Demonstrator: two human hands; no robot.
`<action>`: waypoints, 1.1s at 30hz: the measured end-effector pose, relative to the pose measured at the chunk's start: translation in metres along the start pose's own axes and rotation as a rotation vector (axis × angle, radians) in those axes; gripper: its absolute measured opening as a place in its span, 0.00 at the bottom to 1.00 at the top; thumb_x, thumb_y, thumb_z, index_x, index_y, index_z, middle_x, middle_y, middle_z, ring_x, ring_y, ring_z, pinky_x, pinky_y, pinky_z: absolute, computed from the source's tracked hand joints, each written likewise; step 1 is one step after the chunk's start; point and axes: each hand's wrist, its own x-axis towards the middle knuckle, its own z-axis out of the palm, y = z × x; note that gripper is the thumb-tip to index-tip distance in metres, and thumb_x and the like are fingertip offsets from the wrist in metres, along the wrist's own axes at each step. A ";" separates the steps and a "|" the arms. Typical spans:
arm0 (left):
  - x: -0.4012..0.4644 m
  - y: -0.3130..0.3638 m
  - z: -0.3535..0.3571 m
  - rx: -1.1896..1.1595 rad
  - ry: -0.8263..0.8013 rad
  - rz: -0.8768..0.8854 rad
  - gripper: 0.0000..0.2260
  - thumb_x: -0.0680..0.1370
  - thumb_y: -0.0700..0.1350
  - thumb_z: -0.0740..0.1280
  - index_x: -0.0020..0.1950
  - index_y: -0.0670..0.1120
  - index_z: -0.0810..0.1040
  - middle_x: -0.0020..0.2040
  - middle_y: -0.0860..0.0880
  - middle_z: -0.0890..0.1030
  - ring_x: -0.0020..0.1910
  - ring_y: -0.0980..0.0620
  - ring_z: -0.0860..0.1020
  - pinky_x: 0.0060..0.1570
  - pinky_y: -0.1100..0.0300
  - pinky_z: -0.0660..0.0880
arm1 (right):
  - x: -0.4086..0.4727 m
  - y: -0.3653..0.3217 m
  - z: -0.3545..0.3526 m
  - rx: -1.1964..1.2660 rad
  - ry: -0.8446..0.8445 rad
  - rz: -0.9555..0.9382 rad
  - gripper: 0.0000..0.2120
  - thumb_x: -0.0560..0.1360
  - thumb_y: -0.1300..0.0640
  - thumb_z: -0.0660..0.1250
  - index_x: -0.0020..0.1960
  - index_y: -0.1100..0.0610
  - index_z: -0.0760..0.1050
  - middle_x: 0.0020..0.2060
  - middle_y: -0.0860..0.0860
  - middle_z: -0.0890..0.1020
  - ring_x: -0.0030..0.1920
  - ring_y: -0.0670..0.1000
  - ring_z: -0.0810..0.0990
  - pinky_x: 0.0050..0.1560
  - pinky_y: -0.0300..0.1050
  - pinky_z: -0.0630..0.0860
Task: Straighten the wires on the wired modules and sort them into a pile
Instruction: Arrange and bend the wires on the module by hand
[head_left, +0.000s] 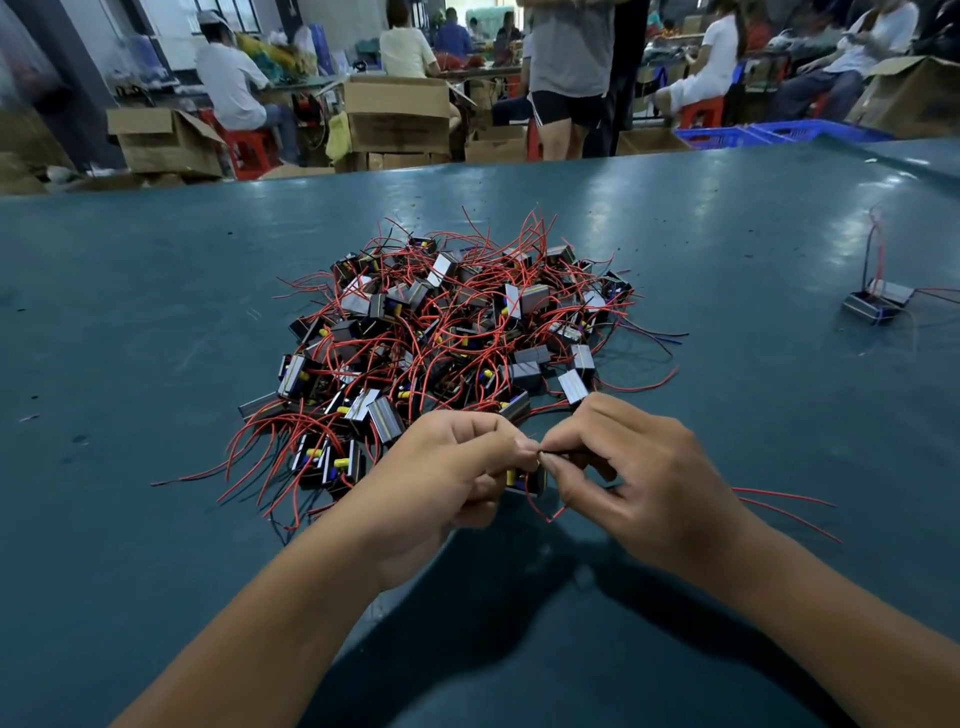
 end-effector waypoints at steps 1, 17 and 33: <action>0.000 0.000 0.001 -0.033 -0.018 -0.027 0.18 0.80 0.38 0.65 0.30 0.49 0.79 0.29 0.53 0.67 0.26 0.57 0.60 0.24 0.67 0.56 | 0.000 0.000 0.000 -0.002 0.000 0.001 0.08 0.78 0.58 0.65 0.44 0.60 0.80 0.38 0.49 0.77 0.37 0.46 0.73 0.37 0.40 0.72; 0.005 -0.004 -0.016 1.043 0.232 0.788 0.05 0.76 0.45 0.74 0.51 0.46 0.85 0.47 0.52 0.77 0.42 0.62 0.74 0.40 0.65 0.71 | 0.000 0.003 -0.003 0.124 0.007 0.143 0.02 0.75 0.62 0.70 0.43 0.58 0.79 0.37 0.39 0.72 0.37 0.37 0.72 0.40 0.26 0.64; 0.004 0.001 -0.020 1.217 0.172 0.953 0.08 0.81 0.46 0.68 0.50 0.43 0.84 0.48 0.48 0.79 0.45 0.47 0.78 0.37 0.47 0.76 | 0.000 0.001 -0.002 0.186 -0.020 0.157 0.01 0.74 0.62 0.70 0.44 0.58 0.80 0.37 0.40 0.75 0.38 0.38 0.74 0.41 0.27 0.65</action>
